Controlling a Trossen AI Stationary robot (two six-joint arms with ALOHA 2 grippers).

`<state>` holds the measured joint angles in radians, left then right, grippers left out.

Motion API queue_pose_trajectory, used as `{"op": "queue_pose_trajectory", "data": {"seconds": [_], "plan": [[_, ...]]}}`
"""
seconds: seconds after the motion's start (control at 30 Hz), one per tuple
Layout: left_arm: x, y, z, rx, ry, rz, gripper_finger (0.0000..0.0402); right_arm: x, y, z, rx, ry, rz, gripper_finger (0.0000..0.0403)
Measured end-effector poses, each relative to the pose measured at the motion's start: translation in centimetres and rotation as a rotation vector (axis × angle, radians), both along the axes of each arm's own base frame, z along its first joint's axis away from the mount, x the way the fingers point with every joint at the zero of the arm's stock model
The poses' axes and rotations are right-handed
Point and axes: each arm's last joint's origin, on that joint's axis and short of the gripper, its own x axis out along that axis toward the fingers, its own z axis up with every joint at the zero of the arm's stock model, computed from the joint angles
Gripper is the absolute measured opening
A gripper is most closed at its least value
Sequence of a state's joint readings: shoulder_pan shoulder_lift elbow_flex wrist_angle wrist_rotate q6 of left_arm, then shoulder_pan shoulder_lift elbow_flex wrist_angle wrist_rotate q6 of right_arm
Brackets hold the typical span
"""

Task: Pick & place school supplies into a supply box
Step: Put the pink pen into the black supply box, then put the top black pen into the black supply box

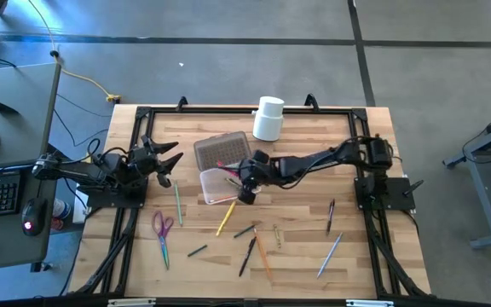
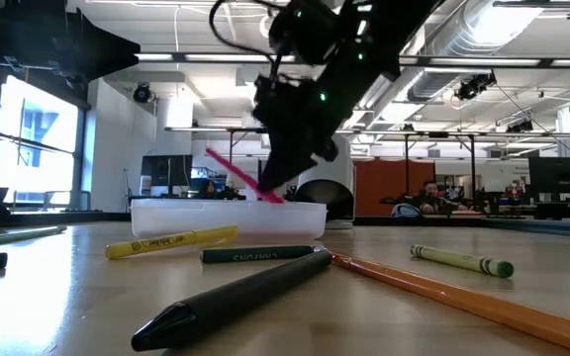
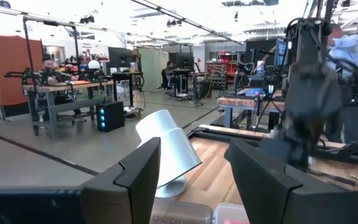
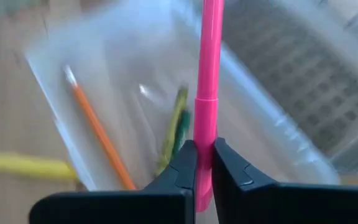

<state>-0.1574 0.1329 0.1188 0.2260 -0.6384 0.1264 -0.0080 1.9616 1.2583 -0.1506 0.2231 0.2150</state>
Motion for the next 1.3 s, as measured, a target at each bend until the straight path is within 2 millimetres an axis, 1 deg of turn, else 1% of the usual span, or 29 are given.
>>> {"op": "queue_pose_trajectory", "data": {"seconds": [0.07,0.13,0.3,0.4,0.57,0.67,0.77,0.9,1.0,1.17,1.3], "plan": [[0.0,0.0,0.0,0.0,-0.001,0.0,0.0225,0.0,0.0,-0.4,-0.016,0.014,0.004,0.001],[0.0,0.0,0.0,0.0,0.0,0.0,0.0225,0.1,0.0,-0.1,-0.019,-0.002,0.003,0.0018],[0.0,0.0,0.0,0.0,0.0,0.0,0.0225,0.1,0.0,0.0,-0.025,-0.008,-0.002,0.0053],[0.0,0.0,0.0,0.0,0.003,0.0,0.0225,0.0,0.0,-0.3,-0.029,0.021,-0.005,0.0073],[0.0,0.0,-0.1,0.002,0.013,0.0,0.0225,-0.1,-0.2,-0.1,-0.08,0.022,-0.05,0.009],[0.0,0.0,-0.1,0.002,0.013,0.0,0.0225,0.2,0.0,1.2,-0.079,0.012,-0.066,0.0091],[0.0,0.0,-0.1,0.001,0.011,0.0,0.0225,0.4,0.6,3.6,-0.059,0.016,-0.106,0.0088],[0.0,0.0,-0.2,0.003,0.02,0.0,0.0225,0.1,2.0,6.1,-0.022,0.085,-0.237,0.0085],[0.1,0.0,-0.3,0.001,0.033,-0.002,0.0225,-1.0,3.3,7.1,0.012,0.147,-0.393,0.0085],[0.1,0.0,-0.6,-0.045,0.032,-0.01,0.0225,-4.3,5.2,6.8,0.082,0.332,-0.694,0.0085],[0.1,0.0,-0.6,-0.052,0.028,-0.011,0.0225,-7.2,6.8,5.4,0.164,0.511,-0.937,0.0085]]}}
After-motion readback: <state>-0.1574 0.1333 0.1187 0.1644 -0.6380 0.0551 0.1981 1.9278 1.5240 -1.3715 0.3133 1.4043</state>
